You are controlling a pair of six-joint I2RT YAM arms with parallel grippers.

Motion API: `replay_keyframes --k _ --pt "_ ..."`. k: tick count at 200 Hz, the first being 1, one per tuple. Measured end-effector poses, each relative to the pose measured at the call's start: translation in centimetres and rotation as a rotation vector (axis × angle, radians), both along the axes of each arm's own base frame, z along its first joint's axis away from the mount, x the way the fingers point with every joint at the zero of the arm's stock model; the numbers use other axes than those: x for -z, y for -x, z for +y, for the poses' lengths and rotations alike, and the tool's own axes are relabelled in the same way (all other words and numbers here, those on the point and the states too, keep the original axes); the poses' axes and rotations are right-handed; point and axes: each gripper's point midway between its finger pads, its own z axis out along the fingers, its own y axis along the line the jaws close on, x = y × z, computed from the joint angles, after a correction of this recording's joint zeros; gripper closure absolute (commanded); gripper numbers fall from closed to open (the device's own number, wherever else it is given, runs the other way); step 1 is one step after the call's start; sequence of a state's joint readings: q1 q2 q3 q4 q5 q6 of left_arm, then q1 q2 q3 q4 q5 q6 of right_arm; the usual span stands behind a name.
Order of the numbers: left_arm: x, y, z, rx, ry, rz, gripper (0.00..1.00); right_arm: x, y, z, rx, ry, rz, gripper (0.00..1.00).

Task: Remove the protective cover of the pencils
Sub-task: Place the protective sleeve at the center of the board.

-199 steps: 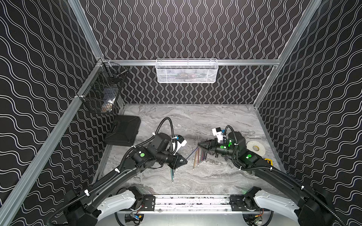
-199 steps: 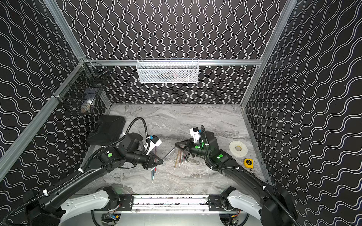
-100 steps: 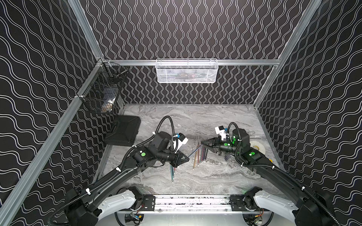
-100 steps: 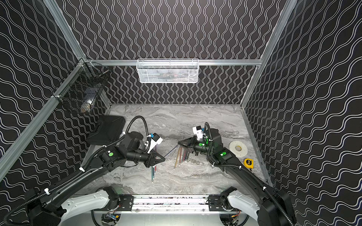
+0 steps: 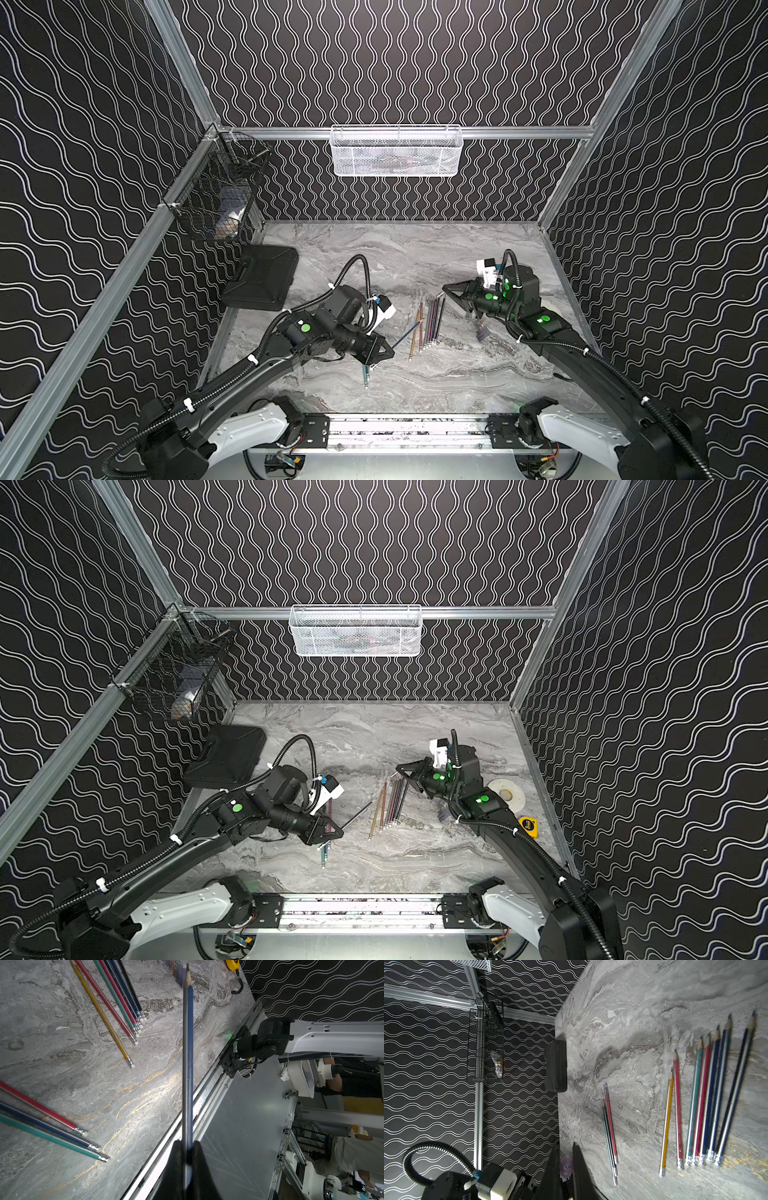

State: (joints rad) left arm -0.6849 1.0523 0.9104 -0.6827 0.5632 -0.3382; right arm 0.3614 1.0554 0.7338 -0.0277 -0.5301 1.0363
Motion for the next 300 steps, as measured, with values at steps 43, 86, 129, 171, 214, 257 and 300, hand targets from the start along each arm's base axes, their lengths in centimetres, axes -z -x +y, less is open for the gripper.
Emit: replay_keyframes --k 43,86,129,171,214,257,300 --pt "0.3 0.0 0.1 -0.004 -0.015 0.009 1.0 3.7 1.0 -5.1 0.146 0.116 0.089 0.92" --pt "0.5 0.0 0.2 -0.005 -0.021 0.013 1.0 9.8 4.2 -10.9 0.311 0.281 0.245 0.85" --pt "0.5 0.0 0.2 -0.005 -0.021 0.013 1.0 14.7 7.4 -13.6 0.399 0.389 0.38 0.86" --pt "0.5 0.1 0.2 -0.005 -0.021 0.013 1.0 17.0 8.4 -15.0 0.443 0.459 0.451 0.85" --pt "0.5 0.1 0.2 -0.006 -0.022 0.013 1.0 18.8 8.7 -15.4 0.447 0.484 0.507 0.84" --pt "0.6 0.0 0.2 -0.007 -0.026 0.015 1.0 18.6 8.3 -15.4 0.455 0.471 0.488 0.77" --pt "0.6 0.0 0.2 -0.008 -0.027 0.015 1.0 16.3 8.0 -14.3 0.408 0.415 0.417 0.66"
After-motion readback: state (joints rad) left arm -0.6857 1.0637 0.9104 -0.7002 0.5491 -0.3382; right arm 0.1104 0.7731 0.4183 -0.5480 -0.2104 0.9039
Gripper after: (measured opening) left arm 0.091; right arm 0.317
